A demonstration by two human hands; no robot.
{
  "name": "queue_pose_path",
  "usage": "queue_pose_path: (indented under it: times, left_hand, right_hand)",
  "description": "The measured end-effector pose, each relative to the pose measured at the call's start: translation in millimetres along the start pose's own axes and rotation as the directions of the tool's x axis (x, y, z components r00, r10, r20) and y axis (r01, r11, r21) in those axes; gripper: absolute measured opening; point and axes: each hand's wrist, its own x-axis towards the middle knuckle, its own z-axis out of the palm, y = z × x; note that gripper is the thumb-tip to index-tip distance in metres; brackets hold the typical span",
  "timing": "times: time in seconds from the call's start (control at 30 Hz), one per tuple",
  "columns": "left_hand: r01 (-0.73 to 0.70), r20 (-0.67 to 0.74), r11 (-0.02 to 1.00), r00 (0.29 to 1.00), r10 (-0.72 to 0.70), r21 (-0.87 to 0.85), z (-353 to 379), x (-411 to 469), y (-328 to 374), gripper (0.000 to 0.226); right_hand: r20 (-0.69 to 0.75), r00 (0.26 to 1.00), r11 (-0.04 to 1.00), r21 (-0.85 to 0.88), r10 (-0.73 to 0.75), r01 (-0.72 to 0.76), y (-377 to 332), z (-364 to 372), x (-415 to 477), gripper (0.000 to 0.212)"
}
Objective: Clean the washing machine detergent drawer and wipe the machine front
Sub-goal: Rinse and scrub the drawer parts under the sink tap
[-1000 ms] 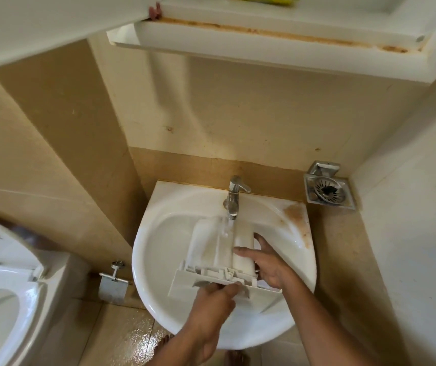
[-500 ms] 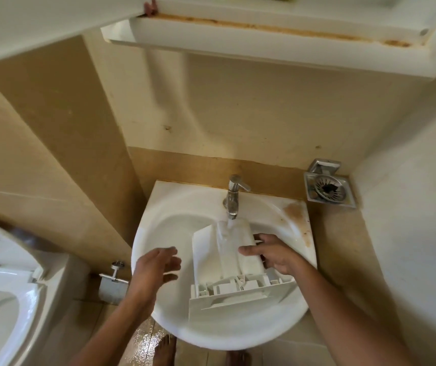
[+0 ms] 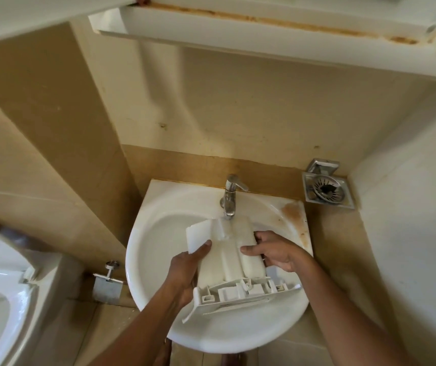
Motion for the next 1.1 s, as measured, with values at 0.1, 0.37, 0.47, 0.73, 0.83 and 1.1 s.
queue_pose_path:
  times: [0.1, 0.37, 0.47, 0.73, 0.83, 1.1]
  left_hand:
    - [0.019, -0.045, 0.995, 0.999, -0.024, -0.102, -5, -1, 1, 0.047]
    - [-0.01, -0.161, 0.939, 0.986, -0.048, -0.343, -7, -15, -27, 0.05]
    - [-0.09, -0.244, 0.921, 0.97, -0.005, -0.378, 1, -24, -33, 0.042]
    - [-0.087, -0.12, 0.81, 0.993, 0.02, -0.579, 33, -25, -20, 0.048]
    - [0.002, 0.047, 0.798, 0.998, 0.033, -0.603, 39, -24, -28, 0.059]
    - [0.065, 0.054, 0.853, 0.998, -0.043, -0.518, -15, -18, -35, 0.048]
  right_hand:
    - [-0.014, 0.999, 0.995, -0.097, -0.031, 0.029, -13, 8, 0, 0.043]
    - [-0.019, 1.0, 0.936, -0.352, -0.01, 0.002, -24, 14, -17, 0.043]
    - [-0.275, 0.955, 0.767, -0.635, -0.112, -0.093, -21, -1, -33, 0.055]
    - [-0.216, 0.969, 0.907, 0.421, 0.123, -0.021, 31, 51, -55, 0.073]
    - [-0.238, 0.966, 0.882, 0.471, 0.098, 0.027, 22, 48, -47, 0.032]
    - [-0.346, 0.936, 0.996, 0.082, 0.06, -0.033, -8, 1, -55, 0.03]
